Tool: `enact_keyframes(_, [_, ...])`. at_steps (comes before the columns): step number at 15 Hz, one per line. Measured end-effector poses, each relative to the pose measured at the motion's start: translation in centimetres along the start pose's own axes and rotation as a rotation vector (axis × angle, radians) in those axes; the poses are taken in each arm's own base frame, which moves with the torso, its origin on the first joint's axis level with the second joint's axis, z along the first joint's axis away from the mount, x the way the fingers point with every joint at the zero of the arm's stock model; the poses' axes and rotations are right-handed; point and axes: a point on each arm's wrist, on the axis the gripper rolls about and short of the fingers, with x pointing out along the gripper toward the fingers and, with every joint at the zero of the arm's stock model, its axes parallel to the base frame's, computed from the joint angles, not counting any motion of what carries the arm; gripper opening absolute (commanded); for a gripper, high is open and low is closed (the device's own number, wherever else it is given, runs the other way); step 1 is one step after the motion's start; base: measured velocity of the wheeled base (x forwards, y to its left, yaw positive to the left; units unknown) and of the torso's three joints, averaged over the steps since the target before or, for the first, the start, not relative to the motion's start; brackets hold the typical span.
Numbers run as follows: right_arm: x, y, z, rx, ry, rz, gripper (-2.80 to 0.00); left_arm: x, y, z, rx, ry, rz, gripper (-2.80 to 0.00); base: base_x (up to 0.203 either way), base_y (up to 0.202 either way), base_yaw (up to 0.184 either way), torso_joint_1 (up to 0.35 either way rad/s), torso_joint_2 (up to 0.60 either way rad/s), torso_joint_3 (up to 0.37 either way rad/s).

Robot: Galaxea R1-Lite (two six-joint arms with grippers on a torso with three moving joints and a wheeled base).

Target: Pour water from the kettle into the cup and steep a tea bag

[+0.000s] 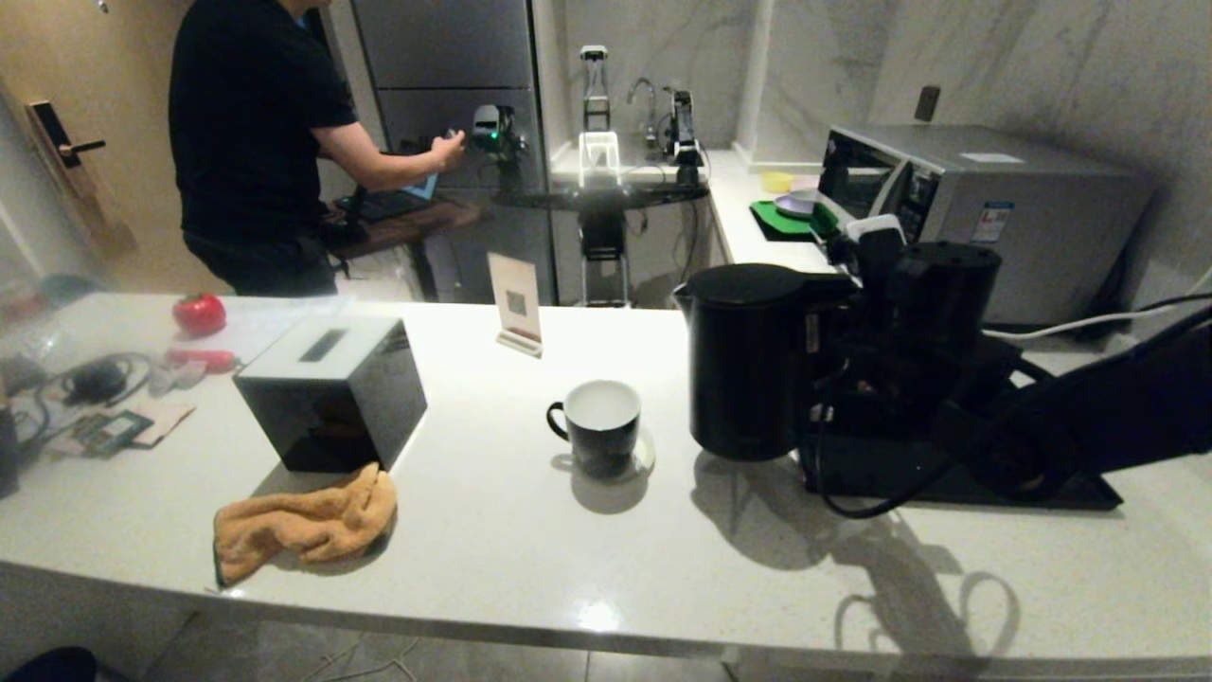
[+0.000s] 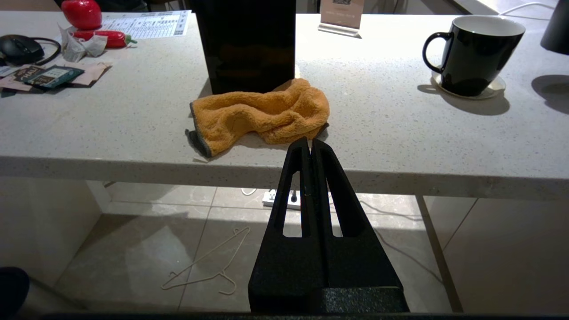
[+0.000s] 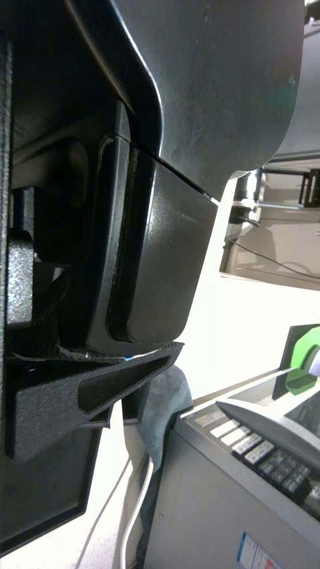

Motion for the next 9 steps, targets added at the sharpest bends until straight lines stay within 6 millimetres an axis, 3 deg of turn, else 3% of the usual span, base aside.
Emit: enact_keyframes(9, [0.82, 0.58, -0.87, -0.038, -0.005, 0.000, -2.80, 0.00, 0.00, 0.00, 0.000, 0.000, 0.000, -2.80, 0.000, 0.000, 0.000, 0.000, 0.00, 0.000])
